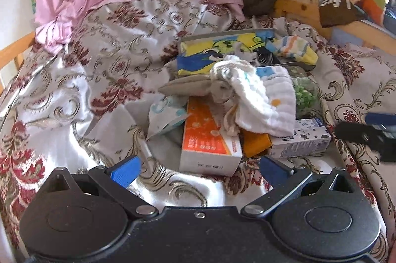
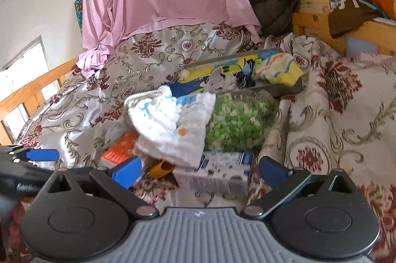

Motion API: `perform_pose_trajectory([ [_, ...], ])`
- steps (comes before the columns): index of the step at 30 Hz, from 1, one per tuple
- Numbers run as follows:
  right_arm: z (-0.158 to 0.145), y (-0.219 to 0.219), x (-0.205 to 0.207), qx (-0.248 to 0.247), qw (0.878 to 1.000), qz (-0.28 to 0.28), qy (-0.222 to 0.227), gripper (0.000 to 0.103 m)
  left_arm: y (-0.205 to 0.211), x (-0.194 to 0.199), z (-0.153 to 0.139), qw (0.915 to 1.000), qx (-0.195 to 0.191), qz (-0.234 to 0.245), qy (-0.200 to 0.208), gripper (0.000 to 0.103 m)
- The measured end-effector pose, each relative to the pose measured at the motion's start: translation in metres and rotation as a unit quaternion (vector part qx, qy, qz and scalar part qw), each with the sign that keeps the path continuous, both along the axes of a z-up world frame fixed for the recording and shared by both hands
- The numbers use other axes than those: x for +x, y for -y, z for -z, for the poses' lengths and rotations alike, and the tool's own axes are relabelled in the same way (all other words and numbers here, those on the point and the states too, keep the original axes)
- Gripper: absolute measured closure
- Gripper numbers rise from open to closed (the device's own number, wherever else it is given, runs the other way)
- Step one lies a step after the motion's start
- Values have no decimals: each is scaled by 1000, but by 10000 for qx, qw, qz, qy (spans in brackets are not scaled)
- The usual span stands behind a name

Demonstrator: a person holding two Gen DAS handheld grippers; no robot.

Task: Organize soft objects

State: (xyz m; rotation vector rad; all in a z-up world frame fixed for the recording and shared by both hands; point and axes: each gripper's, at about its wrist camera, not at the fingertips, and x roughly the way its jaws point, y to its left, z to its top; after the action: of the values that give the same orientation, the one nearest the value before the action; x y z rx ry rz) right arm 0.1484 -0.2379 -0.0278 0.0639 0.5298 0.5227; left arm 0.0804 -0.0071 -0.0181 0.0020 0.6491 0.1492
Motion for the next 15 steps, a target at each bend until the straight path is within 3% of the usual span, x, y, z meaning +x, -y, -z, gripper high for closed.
perform_pose_trajectory([
  [7,-3,-14,48,248,9977,-414,474,0,18,10,8,9988,293,398,-39,1],
  [15,13,-41,82,75,9955,-876,356,0,31,24,17,9966,486,660,-98,1],
])
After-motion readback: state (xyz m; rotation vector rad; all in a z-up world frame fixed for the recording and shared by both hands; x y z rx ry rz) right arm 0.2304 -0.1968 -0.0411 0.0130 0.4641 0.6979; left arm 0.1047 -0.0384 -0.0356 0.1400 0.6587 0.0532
